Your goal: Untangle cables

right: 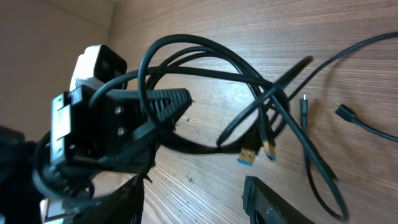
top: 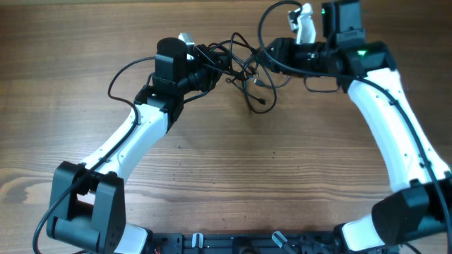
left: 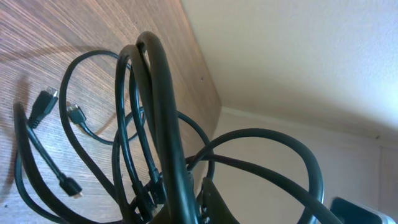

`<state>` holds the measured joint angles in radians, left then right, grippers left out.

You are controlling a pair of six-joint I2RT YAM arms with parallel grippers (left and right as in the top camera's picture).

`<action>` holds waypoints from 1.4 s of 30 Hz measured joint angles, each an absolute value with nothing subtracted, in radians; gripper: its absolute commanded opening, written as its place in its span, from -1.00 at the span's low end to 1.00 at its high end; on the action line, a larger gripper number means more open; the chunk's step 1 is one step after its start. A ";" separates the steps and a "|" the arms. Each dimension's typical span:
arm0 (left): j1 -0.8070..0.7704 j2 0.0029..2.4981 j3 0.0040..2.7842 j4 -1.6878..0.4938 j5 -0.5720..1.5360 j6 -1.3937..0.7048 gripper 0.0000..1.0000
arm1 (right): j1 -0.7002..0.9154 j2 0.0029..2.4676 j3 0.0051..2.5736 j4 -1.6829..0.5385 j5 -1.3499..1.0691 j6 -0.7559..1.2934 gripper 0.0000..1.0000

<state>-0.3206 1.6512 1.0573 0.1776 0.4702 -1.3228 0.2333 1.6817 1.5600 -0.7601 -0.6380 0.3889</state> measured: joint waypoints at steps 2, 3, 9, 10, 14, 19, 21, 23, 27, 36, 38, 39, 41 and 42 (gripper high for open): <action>-0.321 1.651 1.057 0.176 0.470 -1.327 -0.92 | 0.256 1.719 1.560 -0.735 -0.616 0.413 0.02; -0.321 1.651 1.057 0.173 0.470 -1.330 -0.92 | 0.267 1.746 1.560 -0.716 -0.605 0.426 0.01; -0.321 1.651 1.057 0.150 0.470 -1.330 -0.92 | 0.318 1.888 1.560 -0.583 -0.585 0.497 -0.35; -0.321 1.651 1.057 0.150 0.470 -1.330 -0.92 | 0.328 1.910 1.560 -0.567 -0.583 0.513 -0.51; -0.321 1.651 1.057 0.134 0.470 -1.331 -0.92 | 0.339 1.937 1.560 -0.556 -0.583 0.543 -0.91; -0.321 1.651 1.058 0.017 0.448 -1.282 -0.92 | 0.294 1.930 1.560 -0.537 -0.653 0.533 -0.91; -0.321 1.651 1.060 -0.084 0.399 -1.239 -0.92 | 0.259 1.911 1.560 -0.537 -0.722 0.517 -0.91; -0.321 1.651 1.061 -0.183 0.328 -1.204 -0.92 | 0.213 1.875 1.559 -0.528 -0.834 0.505 -0.91; -0.321 1.650 1.063 -0.331 0.162 -1.163 -0.92 | 0.101 1.796 1.559 -0.440 -1.097 0.517 -0.92; -0.369 1.596 1.143 -0.314 0.145 -1.055 -0.92 | -0.223 1.781 1.523 -0.239 -1.383 0.763 -0.91; -0.376 1.596 1.143 -0.318 0.150 -1.052 -0.92 | -0.267 1.780 1.521 -0.321 -1.326 0.756 -0.91; -0.377 1.597 1.142 -0.319 0.154 -1.050 -0.92 | -0.292 1.780 1.519 -0.377 -1.273 0.743 -0.91; -0.378 1.599 1.137 -0.328 0.155 -1.047 -0.92 | -0.331 1.780 1.513 -0.499 -1.127 0.708 -0.91; -0.378 1.601 1.132 -0.337 0.154 -1.044 -0.92 | -0.345 1.780 1.513 -0.566 -1.018 0.680 -0.91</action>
